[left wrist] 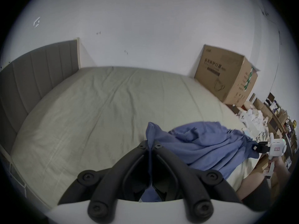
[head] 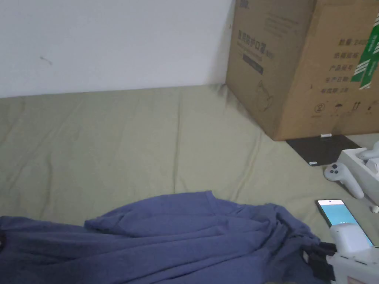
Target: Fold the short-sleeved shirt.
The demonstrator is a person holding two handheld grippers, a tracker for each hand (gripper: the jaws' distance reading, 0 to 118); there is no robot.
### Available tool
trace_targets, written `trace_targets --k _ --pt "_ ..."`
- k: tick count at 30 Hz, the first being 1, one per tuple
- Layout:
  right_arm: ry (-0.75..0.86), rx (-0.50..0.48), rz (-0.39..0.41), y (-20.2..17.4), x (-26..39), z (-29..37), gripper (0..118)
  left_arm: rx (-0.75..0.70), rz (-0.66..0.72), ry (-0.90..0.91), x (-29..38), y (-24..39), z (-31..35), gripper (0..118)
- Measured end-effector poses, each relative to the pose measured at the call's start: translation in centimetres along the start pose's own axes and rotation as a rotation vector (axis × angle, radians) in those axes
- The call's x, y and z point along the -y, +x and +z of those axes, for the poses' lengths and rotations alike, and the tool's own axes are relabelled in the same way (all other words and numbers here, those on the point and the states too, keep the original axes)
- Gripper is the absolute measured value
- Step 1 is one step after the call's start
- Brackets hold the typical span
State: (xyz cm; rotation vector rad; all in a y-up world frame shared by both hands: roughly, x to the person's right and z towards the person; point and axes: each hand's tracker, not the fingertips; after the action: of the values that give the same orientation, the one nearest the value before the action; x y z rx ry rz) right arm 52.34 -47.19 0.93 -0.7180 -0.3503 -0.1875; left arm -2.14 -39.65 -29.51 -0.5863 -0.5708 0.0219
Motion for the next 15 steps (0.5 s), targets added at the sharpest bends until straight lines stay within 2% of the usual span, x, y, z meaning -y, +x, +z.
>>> trace_targets --k 3,9,11,13,15 --pt "0.134 -0.002 -0.013 0.2 -2.8 5.5 8 0.019 0.026 0.082 -3.4 -0.3 3.8 1" --pt "0.334 0.012 0.027 -0.2 -11.0 14.5 8 -0.023 0.029 0.171 -11.2 -3.5 9.0 1" --pt "0.387 -0.003 0.03 0.1 -14.0 15.9 8 -0.046 0.017 0.213 -13.6 -3.6 10.1 1" --pt "0.425 0.031 0.078 0.1 -17.4 16.1 8 -0.068 0.004 0.261 -16.0 -4.3 10.7 1" --pt "0.443 0.042 0.084 0.1 -20.5 15.8 8 -0.088 0.027 0.273 -18.3 -4.3 10.8 1"
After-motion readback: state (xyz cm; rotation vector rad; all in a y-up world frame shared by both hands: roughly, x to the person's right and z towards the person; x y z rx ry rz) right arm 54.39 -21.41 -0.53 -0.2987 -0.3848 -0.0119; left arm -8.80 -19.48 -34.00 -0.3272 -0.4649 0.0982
